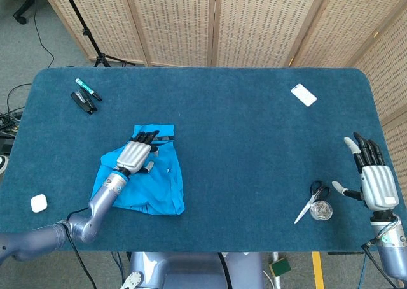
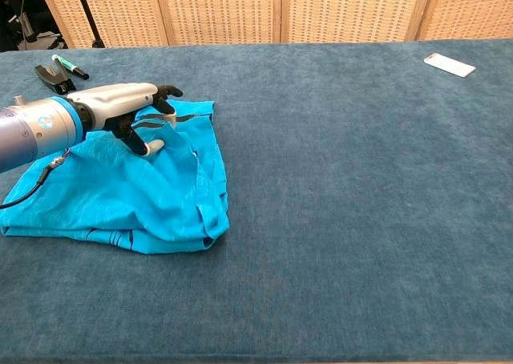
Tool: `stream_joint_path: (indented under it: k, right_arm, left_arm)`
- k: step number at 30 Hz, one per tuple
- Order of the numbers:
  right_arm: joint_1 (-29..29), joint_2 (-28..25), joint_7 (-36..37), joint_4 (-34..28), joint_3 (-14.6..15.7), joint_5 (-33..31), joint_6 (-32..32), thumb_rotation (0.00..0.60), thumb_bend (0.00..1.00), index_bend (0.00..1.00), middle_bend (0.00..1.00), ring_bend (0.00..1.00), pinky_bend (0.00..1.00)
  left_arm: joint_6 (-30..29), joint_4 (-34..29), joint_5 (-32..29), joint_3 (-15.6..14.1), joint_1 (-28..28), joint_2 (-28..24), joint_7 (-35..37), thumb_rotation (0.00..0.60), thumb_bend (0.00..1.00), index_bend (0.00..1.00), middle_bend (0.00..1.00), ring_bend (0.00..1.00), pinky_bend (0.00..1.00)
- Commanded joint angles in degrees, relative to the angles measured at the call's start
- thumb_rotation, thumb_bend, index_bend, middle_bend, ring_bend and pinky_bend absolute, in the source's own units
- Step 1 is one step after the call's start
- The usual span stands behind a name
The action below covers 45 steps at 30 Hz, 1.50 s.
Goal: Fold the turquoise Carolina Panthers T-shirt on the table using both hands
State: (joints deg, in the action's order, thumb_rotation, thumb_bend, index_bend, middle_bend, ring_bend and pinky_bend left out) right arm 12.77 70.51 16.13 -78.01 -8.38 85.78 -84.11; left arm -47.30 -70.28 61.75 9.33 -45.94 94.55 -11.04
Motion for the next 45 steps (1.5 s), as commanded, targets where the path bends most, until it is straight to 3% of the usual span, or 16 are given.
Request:
stream_joint_path:
  k: [1,22,45]
  right_arm:
    - [-0.05,-0.07,0.17,-0.11,-0.05,0.06,-0.18,0.600,0.00,0.00,0.00,0.00,0.00]
    - [-0.30,-0.35,0.44,-0.43,-0.13,0.13,-0.68,0.600,0.00,0.00,0.00,0.00,0.00]
    - [-0.34,-0.59,0.88,-0.40,-0.30,-0.16,-0.53,0.600,0.00,0.00,0.00,0.00,0.00]
  left_arm:
    - [-1.21,-0.17,1.52,-0.19,0.24,-0.08,0.16,0.600,0.52,0.69,0.00,0.00,0.00]
    - [-14.34,9.08,24.89,-4.94,-1.10,1.18,7.04,0.600,0.52,0.74,0.00,0.00,0.00]
    - [-11.51,13.26,30.48,-5.31,-7.43,3.50,-0.05,0.600,0.47,0.74,0.00,0.00,0.00]
